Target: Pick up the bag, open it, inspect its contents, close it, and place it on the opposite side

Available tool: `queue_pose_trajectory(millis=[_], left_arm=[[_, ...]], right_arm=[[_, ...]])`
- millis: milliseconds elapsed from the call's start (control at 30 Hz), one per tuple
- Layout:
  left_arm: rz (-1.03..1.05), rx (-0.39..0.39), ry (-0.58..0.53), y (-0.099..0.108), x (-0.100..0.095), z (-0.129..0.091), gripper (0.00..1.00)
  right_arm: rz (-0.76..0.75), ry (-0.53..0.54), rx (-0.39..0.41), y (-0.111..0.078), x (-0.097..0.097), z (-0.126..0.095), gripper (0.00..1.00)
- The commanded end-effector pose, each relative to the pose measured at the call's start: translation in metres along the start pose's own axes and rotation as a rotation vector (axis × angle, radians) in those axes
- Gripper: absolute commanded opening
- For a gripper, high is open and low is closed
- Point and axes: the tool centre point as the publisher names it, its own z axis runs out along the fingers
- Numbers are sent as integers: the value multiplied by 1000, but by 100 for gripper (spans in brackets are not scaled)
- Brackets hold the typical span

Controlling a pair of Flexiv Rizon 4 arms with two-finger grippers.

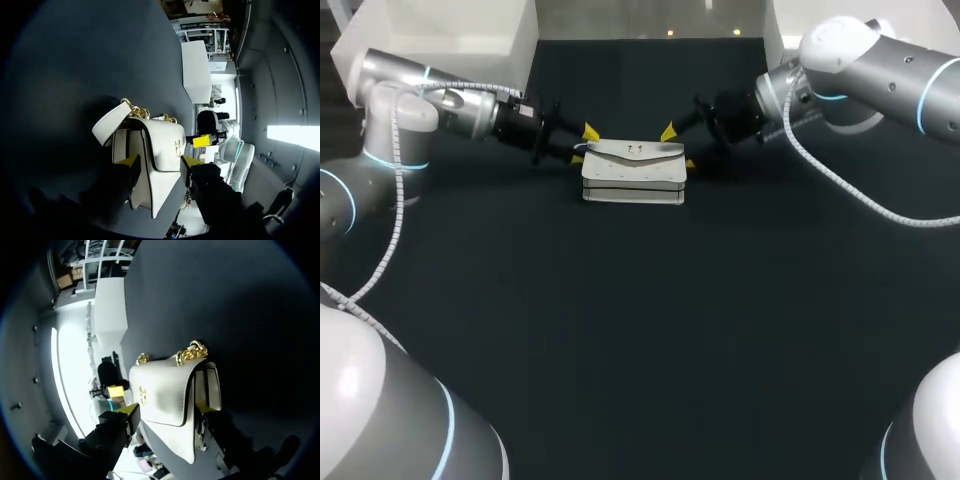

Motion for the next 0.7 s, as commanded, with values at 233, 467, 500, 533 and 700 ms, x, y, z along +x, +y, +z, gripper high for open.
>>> queue_pose_trajectory(millis=[233,467,500,533,700], left_arm=[[-28,-5,10,-9,-11,9,49],[-38,-3,13,-9,-13,9,0],[-38,-2,14,-9,-13,9,0],[-38,-1,14,-8,-14,9,0],[-34,-5,16,-6,-12,6,2]], right_arm=[[2,23,68,8,-7,4,52],[7,28,70,6,-9,4,0],[7,29,70,6,-10,4,0],[6,30,69,5,-10,4,0],[6,35,70,4,-11,4,0]])
